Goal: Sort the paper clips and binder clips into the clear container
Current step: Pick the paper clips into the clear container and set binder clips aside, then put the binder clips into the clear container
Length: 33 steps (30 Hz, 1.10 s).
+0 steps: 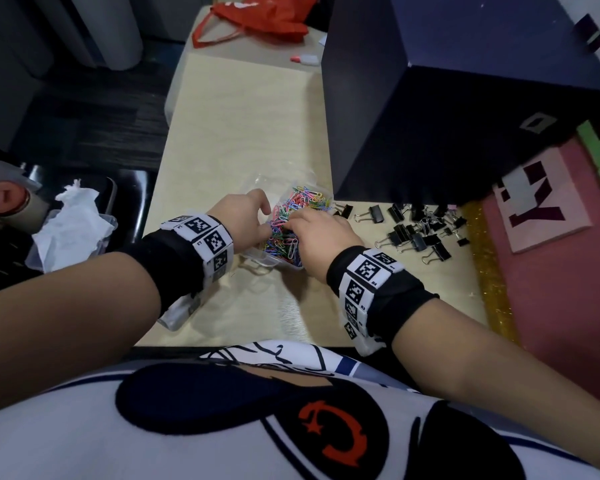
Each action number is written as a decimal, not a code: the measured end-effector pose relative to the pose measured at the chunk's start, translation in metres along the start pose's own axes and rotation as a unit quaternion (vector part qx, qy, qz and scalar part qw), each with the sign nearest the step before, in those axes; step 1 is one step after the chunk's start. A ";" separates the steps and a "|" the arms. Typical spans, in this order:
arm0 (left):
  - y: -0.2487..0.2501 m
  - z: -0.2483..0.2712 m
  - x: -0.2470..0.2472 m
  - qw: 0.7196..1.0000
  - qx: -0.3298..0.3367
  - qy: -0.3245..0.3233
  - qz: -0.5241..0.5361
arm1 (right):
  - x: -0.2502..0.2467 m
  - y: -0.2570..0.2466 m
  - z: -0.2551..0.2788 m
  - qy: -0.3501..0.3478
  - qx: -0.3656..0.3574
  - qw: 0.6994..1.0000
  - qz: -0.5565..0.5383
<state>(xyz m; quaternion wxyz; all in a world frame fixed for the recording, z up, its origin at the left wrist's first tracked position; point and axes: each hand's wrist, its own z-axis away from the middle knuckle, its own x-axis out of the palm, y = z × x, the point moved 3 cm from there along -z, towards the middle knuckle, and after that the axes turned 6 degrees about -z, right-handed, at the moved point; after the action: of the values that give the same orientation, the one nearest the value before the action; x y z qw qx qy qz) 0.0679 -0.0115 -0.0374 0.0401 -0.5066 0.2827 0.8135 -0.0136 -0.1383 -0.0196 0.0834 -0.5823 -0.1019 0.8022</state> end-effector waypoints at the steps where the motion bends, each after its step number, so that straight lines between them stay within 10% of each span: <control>1: 0.000 0.000 0.000 1.000 -0.005 -0.002 0.007 | -0.001 0.000 -0.002 0.005 0.000 1.000 -0.004; 13: 0.004 0.004 -0.004 1.000 0.023 0.003 -0.004 | -0.011 0.019 -0.013 0.054 0.042 0.996 -0.056; 22: -0.013 0.002 -0.037 0.911 0.107 0.014 -0.399 | -0.002 0.055 0.008 0.159 0.165 0.971 -0.070; 29: -0.016 -0.002 -0.046 0.882 0.117 0.012 -0.456 | 0.019 0.084 0.016 -0.020 0.229 0.969 -0.088; 33: -0.014 0.000 -0.042 0.879 0.149 -0.003 -0.453 | 0.024 0.081 0.022 0.028 0.213 0.974 -0.069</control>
<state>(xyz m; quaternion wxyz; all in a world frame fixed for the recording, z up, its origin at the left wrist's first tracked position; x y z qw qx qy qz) 0.0924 0.0093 -0.0077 0.4801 -0.5651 0.1397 0.6563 -0.0433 -0.2119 -0.0559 0.2632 -0.5648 0.0340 0.7814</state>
